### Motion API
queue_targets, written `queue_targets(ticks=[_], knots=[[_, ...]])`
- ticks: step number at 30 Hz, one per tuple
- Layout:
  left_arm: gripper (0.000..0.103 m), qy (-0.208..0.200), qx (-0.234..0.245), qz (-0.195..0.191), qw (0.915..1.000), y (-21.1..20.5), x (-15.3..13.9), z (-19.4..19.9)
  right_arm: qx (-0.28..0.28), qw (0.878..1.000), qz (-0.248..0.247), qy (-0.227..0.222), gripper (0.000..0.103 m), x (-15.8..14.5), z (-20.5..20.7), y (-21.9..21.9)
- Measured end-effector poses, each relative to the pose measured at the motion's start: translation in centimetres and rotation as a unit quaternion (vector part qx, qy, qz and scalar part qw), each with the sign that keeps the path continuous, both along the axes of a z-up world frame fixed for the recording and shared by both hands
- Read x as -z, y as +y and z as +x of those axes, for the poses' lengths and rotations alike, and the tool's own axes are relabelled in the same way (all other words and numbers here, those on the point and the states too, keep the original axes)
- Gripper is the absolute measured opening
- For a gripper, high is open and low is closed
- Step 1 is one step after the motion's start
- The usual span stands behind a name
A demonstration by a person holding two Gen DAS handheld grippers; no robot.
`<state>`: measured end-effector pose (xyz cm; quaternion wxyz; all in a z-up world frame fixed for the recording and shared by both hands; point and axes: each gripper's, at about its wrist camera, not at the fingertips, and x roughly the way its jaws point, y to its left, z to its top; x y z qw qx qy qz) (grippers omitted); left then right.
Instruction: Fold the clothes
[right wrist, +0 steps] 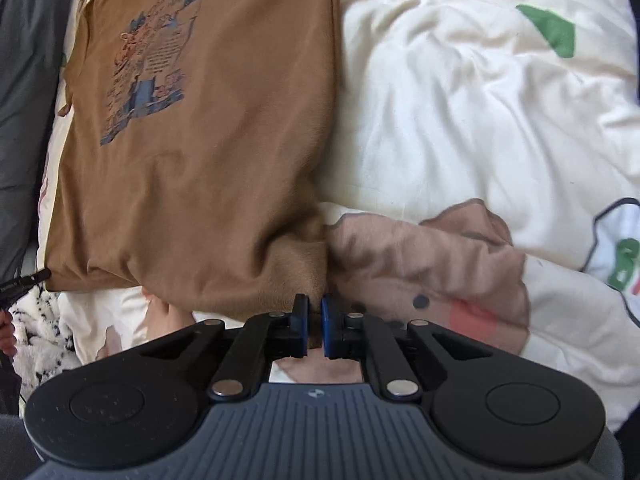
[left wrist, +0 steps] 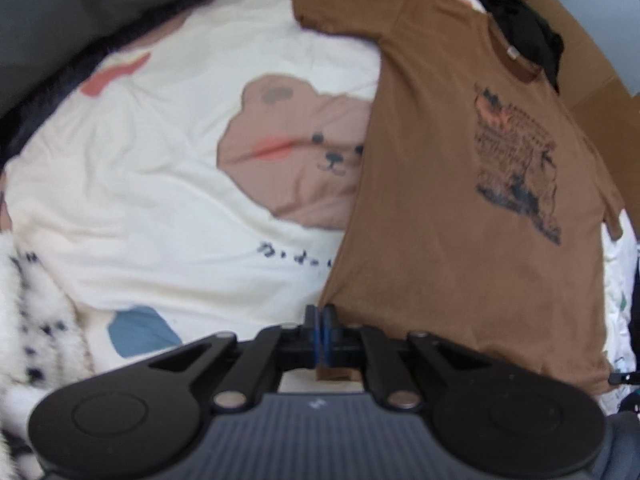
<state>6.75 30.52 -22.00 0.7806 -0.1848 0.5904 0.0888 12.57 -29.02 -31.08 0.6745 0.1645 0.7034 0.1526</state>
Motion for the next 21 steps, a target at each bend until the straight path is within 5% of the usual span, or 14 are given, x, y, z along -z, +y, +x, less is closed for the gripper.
queue_targets(ticks=[10, 13, 16, 21], knots=[[0.004, 0.037, 0.024, 0.023, 0.9988, -0.3, 2.5, 1.2, -0.045, 0.997, -0.051, 0.043, 0.008, 0.1, -1.0, 0.8], [0.014, 0.062, 0.035, 0.037, 0.9968, -0.6, 3.9, 0.7, -0.046, 0.995, -0.070, 0.060, 0.017, 0.7, -1.3, 1.1], [0.025, 0.058, 0.039, 0.037, 0.9969, -0.5, 4.6, 0.3, -0.028, 0.996, -0.067, 0.043, 0.042, 0.4, -0.7, 0.5], [0.041, 0.055, 0.036, 0.048, 0.9967, -0.6, 5.6, 0.3, -0.011, 0.996, -0.076, 0.040, 0.043, 1.1, 0.0, -0.1]])
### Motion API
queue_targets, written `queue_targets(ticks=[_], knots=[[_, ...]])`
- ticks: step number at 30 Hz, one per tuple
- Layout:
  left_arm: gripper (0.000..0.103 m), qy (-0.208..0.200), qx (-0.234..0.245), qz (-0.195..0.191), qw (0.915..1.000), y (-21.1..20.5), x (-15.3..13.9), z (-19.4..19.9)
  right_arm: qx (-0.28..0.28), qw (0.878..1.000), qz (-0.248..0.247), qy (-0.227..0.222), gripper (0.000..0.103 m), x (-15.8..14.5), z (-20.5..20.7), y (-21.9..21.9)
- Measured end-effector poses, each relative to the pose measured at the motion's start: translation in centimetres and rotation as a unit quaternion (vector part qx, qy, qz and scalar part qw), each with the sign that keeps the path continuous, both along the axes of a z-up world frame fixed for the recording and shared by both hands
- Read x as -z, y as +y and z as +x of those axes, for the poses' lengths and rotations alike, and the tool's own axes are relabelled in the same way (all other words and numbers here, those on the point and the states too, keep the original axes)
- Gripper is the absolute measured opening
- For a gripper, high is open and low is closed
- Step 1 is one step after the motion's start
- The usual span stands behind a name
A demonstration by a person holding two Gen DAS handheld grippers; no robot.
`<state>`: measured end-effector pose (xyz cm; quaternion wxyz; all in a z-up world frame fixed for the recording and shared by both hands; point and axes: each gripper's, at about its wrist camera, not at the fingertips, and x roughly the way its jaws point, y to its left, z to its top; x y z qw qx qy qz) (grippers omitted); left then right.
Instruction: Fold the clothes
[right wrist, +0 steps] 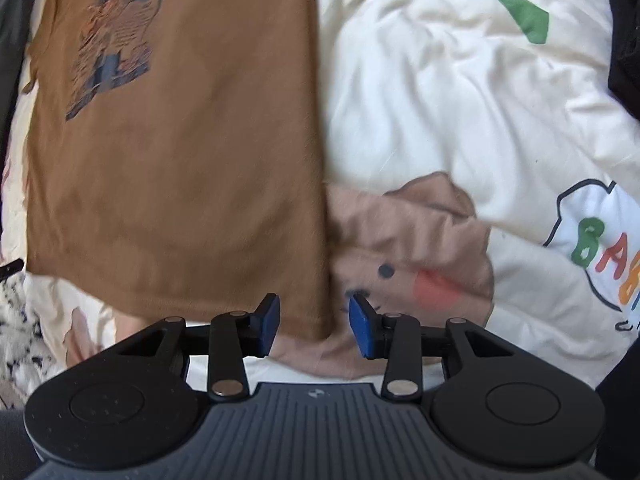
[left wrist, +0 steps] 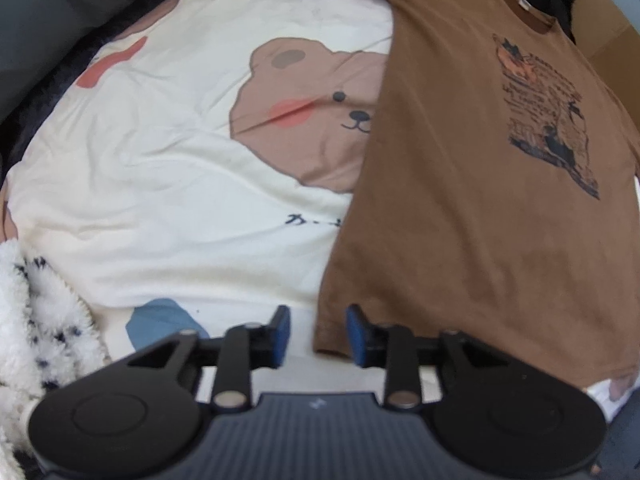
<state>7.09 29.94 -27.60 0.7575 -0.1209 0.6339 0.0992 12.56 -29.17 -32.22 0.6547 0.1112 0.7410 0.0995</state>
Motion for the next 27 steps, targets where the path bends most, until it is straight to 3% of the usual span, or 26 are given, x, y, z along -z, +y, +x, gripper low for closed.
queue_targets(ticks=[8, 9, 10, 11, 12, 13, 16, 27], knots=[[0.044, 0.010, 0.012, 0.017, 0.9997, -0.8, 2.6, 0.7, 0.018, 1.000, 0.000, 0.020, 0.042, 3.6, -0.4, 1.1], [0.025, 0.012, 0.011, 0.017, 0.9997, -0.8, 2.7, 0.6, 0.021, 0.999, 0.004, 0.024, 0.041, 3.8, -0.5, 1.1], [0.012, 0.017, 0.003, 0.010, 0.9998, -0.6, 3.1, 0.6, 0.024, 0.999, 0.008, 0.027, 0.031, 4.1, -0.5, 1.1], [0.009, 0.019, -0.008, 0.000, 0.9998, -0.3, 3.2, 0.6, 0.022, 0.999, 0.008, 0.028, 0.018, 4.1, -0.5, 1.2], [0.008, 0.020, -0.013, -0.001, 0.9997, -0.2, 3.2, 0.6, 0.020, 0.999, 0.008, 0.030, 0.014, 4.2, -0.5, 1.2], [0.007, 0.021, -0.012, 0.000, 0.9997, -0.2, 3.1, 0.6, 0.018, 0.999, 0.008, 0.031, 0.008, 4.2, -0.5, 1.3], [0.005, 0.032, -0.002, 0.006, 0.9995, -0.1, 2.6, 0.7, 0.006, 0.999, 0.001, 0.036, 0.005, 3.9, -0.6, 1.6], [0.005, 0.023, -0.013, 0.002, 0.9997, 1.0, 0.1, -1.4, 0.016, 0.999, -0.008, 0.036, 0.004, 2.2, -1.6, 0.3]])
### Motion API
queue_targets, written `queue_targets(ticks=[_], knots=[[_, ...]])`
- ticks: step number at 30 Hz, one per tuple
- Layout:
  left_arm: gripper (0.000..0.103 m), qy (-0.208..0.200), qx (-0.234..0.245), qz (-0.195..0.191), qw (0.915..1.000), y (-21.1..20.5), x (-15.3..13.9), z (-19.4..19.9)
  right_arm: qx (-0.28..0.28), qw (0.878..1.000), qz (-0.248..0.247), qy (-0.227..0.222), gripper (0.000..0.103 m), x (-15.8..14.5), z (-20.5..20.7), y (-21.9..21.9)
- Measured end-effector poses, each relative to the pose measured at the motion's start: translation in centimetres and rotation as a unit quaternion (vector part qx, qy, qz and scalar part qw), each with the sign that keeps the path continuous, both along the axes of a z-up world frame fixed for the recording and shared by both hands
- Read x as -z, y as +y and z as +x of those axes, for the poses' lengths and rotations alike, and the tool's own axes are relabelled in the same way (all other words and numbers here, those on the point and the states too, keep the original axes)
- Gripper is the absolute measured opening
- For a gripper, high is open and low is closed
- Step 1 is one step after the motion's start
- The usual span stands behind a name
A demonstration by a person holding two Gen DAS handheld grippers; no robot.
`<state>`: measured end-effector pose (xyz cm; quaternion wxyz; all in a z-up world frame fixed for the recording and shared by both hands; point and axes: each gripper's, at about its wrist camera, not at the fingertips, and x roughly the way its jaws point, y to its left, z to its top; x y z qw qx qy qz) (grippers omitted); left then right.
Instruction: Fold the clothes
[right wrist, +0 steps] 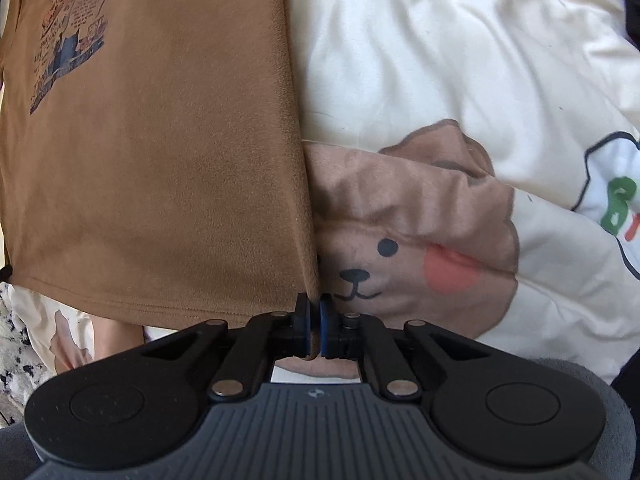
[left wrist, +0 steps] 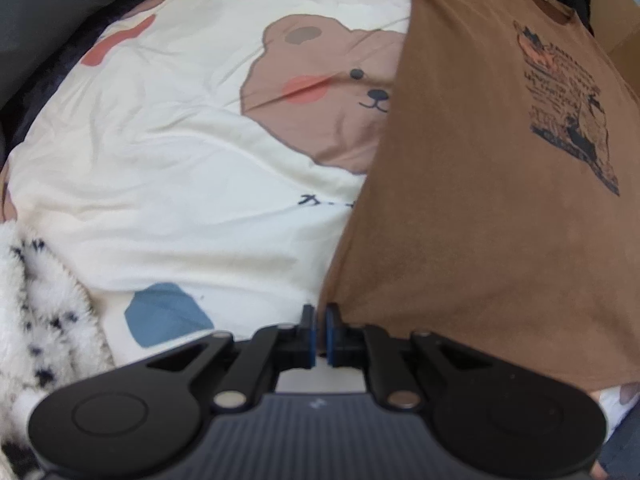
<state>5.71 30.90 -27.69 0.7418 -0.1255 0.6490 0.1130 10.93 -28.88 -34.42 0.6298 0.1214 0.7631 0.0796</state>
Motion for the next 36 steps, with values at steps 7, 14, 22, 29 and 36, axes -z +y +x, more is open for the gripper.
queue_targets(ticks=[7, 14, 22, 29, 36], knots=[[0.021, 0.011, -0.037, 0.008, 0.9992, 0.1, 0.6, -0.6, 0.003, 1.000, -0.011, -0.002, 0.007, -0.1, -0.2, 0.6], [0.032, 0.008, -0.023, 0.033, 0.9991, 0.1, -0.4, -0.7, 0.002, 1.000, -0.023, -0.013, 0.039, -1.9, 0.6, 1.3], [0.035, -0.004, -0.035, 0.046, 0.9983, 1.9, -2.3, -0.7, -0.007, 0.998, -0.039, -0.038, 0.043, -5.1, 3.2, 1.4], [0.040, -0.037, -0.034, 0.049, 0.9976, 2.9, -4.5, 0.8, -0.005, 0.995, -0.042, -0.087, 0.043, -6.7, 5.9, 1.7], [0.045, -0.075, -0.015, 0.065, 0.9949, 3.3, -8.2, 4.2, -0.004, 0.987, -0.047, -0.155, 0.044, -10.0, 8.7, 1.8]])
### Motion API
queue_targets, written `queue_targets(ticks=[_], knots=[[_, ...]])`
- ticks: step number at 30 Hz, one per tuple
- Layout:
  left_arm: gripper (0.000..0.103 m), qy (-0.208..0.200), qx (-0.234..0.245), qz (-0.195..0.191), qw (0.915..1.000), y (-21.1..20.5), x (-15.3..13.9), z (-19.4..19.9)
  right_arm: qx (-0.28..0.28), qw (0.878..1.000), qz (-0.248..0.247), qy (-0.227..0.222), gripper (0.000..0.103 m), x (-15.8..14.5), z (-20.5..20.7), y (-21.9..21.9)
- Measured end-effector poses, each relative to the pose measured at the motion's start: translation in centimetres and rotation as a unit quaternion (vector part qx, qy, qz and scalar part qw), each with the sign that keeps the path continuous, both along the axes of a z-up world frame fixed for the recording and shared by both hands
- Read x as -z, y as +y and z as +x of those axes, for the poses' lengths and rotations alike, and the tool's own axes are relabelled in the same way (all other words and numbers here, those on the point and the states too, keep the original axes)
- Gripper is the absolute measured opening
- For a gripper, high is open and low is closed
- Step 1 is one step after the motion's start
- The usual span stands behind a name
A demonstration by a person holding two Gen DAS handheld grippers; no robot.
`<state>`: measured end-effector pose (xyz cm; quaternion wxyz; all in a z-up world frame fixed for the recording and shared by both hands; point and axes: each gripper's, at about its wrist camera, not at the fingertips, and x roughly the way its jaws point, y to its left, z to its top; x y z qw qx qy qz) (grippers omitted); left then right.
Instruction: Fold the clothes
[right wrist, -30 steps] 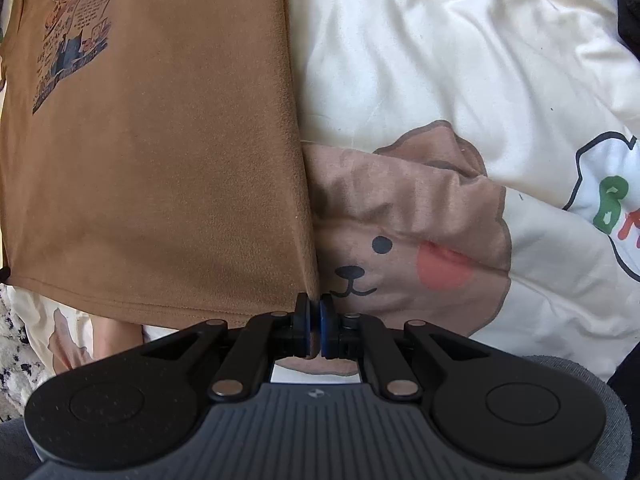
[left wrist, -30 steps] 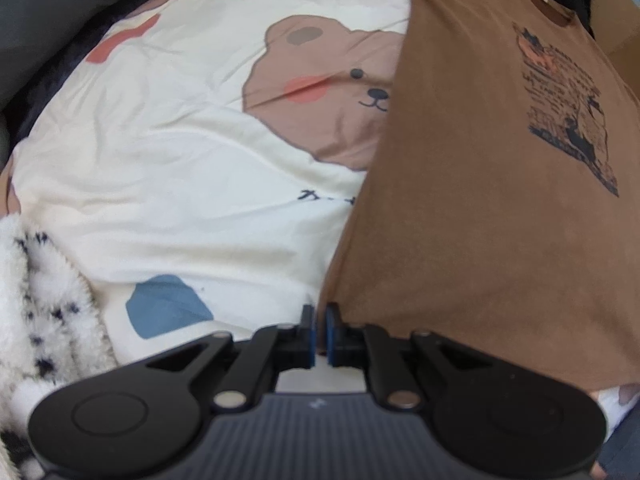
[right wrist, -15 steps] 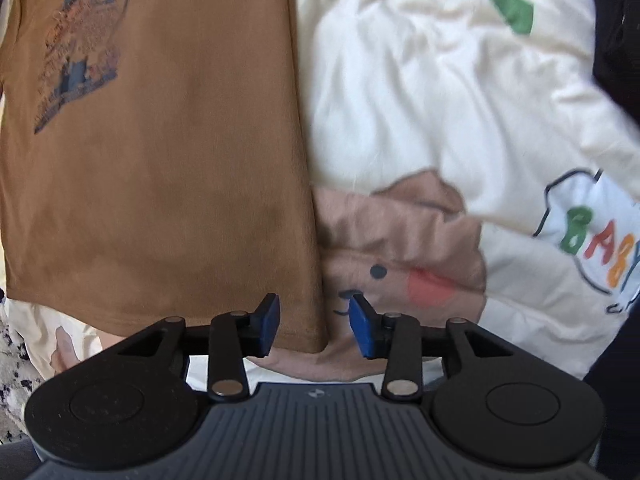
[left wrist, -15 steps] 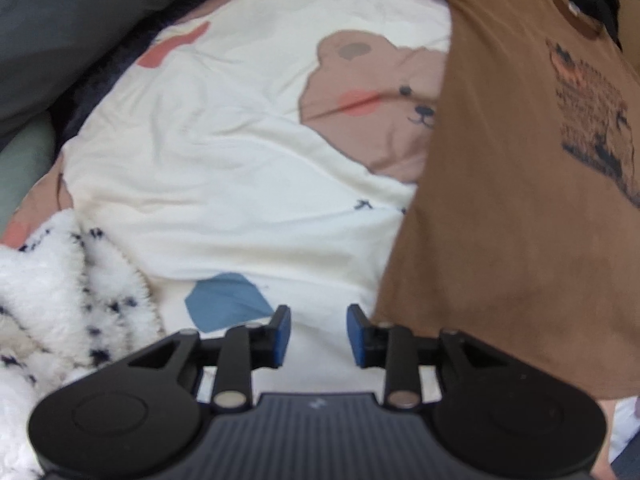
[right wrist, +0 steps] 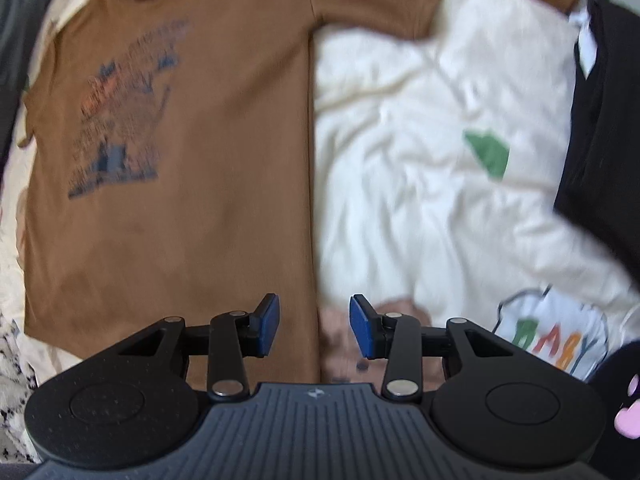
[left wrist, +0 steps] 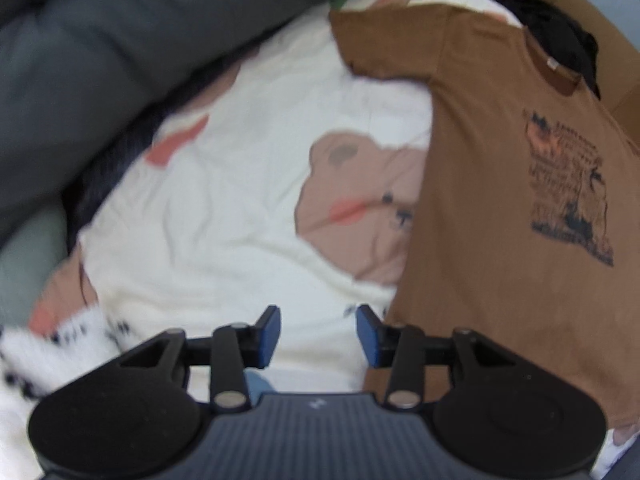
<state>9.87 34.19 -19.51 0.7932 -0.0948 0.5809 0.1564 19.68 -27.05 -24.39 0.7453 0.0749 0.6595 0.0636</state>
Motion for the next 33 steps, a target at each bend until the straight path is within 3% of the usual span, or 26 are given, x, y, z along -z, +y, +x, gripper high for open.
queue_targets(ticks=[8, 16, 21, 33], knots=[[0.050, -0.035, 0.016, 0.008, 0.9992, -0.9, -4.8, 2.1, -0.014, 0.998, -0.012, -0.053, 0.044, -4.1, 1.2, 0.7], [0.052, -0.056, 0.006, 0.017, 0.9983, -0.7, -8.5, 3.4, -0.018, 0.993, -0.030, -0.109, 0.045, -6.2, 3.3, 3.1], [0.052, -0.069, 0.021, 0.025, 0.9971, -1.2, -9.1, 4.8, -0.021, 0.991, -0.027, -0.127, 0.047, -7.0, 5.5, 4.2], [0.051, -0.076, 0.022, 0.014, 0.9968, -0.8, -7.4, 9.0, -0.016, 0.980, -0.031, -0.195, 0.048, -9.5, 7.9, 6.0]])
